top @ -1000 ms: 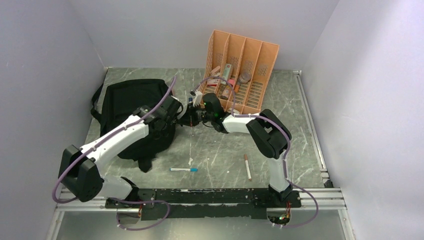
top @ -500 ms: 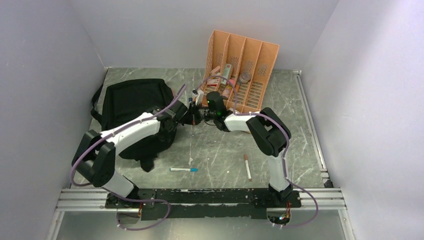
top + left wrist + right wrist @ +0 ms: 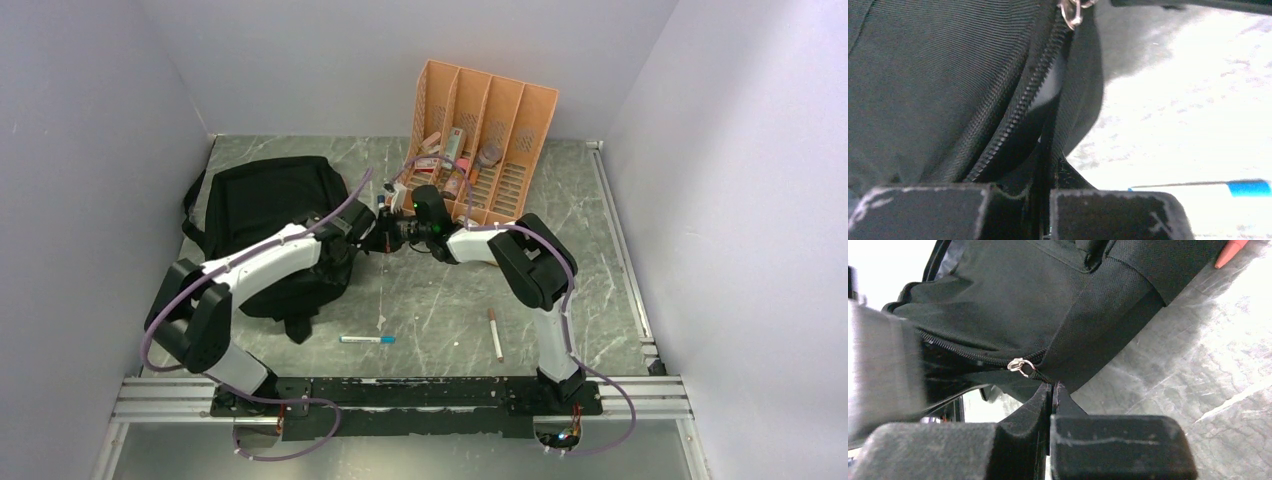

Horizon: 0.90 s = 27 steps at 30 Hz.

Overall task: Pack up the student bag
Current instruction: Zip the student bag at the center of the board.

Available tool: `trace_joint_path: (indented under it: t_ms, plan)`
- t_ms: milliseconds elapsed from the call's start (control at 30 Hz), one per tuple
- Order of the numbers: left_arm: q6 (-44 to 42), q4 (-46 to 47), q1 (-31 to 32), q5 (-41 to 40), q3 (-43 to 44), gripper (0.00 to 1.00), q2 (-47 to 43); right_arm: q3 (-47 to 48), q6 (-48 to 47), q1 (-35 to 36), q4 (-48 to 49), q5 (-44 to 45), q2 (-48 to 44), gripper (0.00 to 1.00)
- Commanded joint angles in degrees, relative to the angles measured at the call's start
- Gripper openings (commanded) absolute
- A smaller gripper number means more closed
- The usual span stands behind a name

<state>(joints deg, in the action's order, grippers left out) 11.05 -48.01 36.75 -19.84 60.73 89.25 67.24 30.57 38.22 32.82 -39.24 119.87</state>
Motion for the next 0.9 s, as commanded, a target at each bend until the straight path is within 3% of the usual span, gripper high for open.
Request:
trace_joint_path:
  t_ms: [0, 267, 467, 700, 867]
  plan:
    - [0.03, 0.91, 0.32, 9.68, 2.96, 0.05, -5.86, 1.5, -3.88, -0.78, -2.19, 3.49, 0.98, 0.0]
    - [0.27, 7.31, -1.42, 18.42, 4.33, 0.05, -11.41, 1.75, -5.53, -0.43, -3.64, 3.46, 0.88, 0.0]
    - [1.22, 10.16, -8.21, 32.46, 3.22, 0.05, -13.2, 2.08, -5.41, 0.07, -3.92, 3.43, 1.14, 0.0]
    - [1.88, 12.48, -15.0, 41.93, 0.04, 0.05, -15.9, 2.08, -6.18, 0.23, -4.56, 4.62, 1.23, 0.0]
    - [1.04, 12.27, -15.67, 45.03, -2.02, 0.05, -15.89, -0.67, -7.44, 0.49, -0.68, 6.16, -1.91, 0.0]
